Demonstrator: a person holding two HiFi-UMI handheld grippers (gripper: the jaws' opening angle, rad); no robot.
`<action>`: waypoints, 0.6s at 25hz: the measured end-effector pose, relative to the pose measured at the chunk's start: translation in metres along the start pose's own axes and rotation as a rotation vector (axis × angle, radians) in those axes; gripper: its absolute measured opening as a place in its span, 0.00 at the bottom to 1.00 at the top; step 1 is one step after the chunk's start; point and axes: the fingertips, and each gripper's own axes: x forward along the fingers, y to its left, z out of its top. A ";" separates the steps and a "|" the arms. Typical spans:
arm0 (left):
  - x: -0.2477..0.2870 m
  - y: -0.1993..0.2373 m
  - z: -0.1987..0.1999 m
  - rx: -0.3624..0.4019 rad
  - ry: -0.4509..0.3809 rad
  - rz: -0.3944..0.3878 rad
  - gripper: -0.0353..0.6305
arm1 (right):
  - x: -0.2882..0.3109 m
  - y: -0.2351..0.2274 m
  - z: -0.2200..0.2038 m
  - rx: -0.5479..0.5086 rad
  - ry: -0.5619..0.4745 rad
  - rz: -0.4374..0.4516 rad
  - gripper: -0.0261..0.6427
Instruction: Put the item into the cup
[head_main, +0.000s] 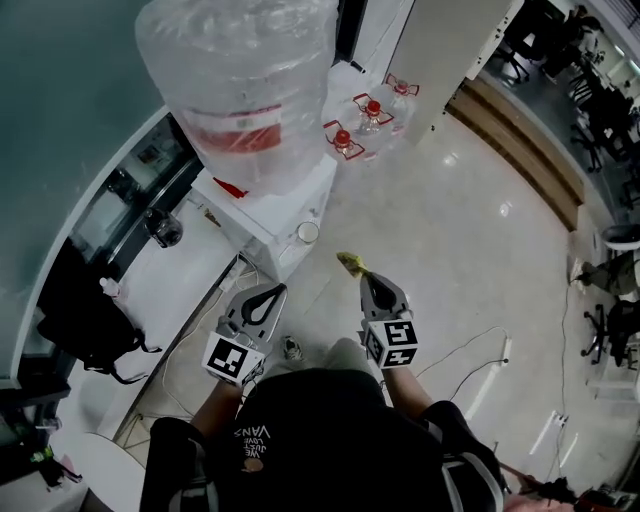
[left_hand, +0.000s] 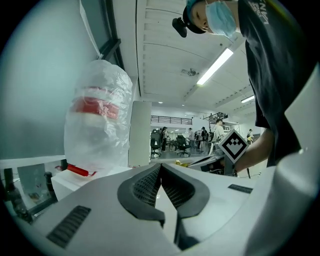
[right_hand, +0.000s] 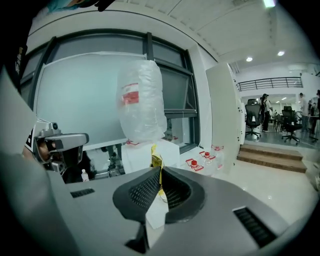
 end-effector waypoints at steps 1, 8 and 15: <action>0.000 0.003 -0.002 -0.007 -0.005 -0.005 0.08 | 0.006 -0.001 -0.003 -0.004 0.010 -0.006 0.11; 0.014 0.024 -0.021 -0.026 0.010 0.010 0.08 | 0.054 -0.019 -0.023 -0.039 0.077 -0.002 0.11; 0.046 0.036 -0.029 -0.032 0.021 0.060 0.08 | 0.114 -0.039 -0.051 -0.102 0.158 0.069 0.11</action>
